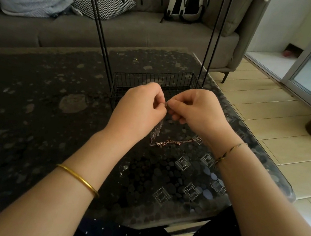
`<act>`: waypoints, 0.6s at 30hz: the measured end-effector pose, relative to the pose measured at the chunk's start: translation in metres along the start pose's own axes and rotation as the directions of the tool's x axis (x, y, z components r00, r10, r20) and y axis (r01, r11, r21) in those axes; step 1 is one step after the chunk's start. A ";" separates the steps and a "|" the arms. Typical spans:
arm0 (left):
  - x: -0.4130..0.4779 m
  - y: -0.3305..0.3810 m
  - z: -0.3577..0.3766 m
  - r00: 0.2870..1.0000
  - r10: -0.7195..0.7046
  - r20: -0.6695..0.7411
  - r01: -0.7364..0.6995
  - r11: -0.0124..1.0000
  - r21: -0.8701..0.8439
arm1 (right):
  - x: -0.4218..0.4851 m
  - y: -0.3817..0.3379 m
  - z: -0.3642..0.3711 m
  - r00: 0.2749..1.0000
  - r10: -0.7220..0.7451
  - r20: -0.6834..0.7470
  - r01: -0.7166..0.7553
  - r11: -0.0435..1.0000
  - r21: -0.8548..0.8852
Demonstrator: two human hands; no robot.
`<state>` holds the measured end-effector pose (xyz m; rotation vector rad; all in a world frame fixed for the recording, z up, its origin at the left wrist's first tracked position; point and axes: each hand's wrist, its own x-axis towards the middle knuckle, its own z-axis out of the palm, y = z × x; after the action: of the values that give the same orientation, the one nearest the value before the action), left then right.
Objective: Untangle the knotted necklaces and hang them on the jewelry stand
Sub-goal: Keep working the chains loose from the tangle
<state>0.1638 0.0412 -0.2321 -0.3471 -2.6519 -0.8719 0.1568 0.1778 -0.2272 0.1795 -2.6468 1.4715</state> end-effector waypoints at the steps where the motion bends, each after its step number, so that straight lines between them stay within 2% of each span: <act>1: 0.000 0.000 0.001 1.000 -0.002 0.006 0.002 1.000 -0.017 | 0.000 0.000 0.000 1.000 -0.004 -0.014 0.004 1.000 -0.010; 4: 0.000 0.000 0.002 0.999 0.037 -0.001 -0.037 0.999 -0.015 | 0.001 0.001 0.001 1.000 0.009 -0.021 -0.009 1.000 -0.011; 11: 0.001 0.003 0.000 0.977 0.205 -0.049 -0.195 0.967 0.161 | 0.001 0.001 0.002 0.998 0.058 -0.012 -0.058 0.998 0.027; 15: 0.003 0.001 0.002 0.972 0.233 -0.037 -0.223 0.958 0.179 | 0.001 0.001 0.001 0.999 0.037 -0.006 -0.037 0.999 0.018; 18: 0.004 -0.002 0.004 0.984 0.178 -0.032 -0.174 0.980 0.097 | 0.001 0.000 -0.001 0.999 0.029 0.028 -0.030 1.000 0.006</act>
<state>0.1585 0.0427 -0.2347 -0.5258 -2.5676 -0.6887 0.1554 0.1783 -0.2268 0.1634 -2.6784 1.4972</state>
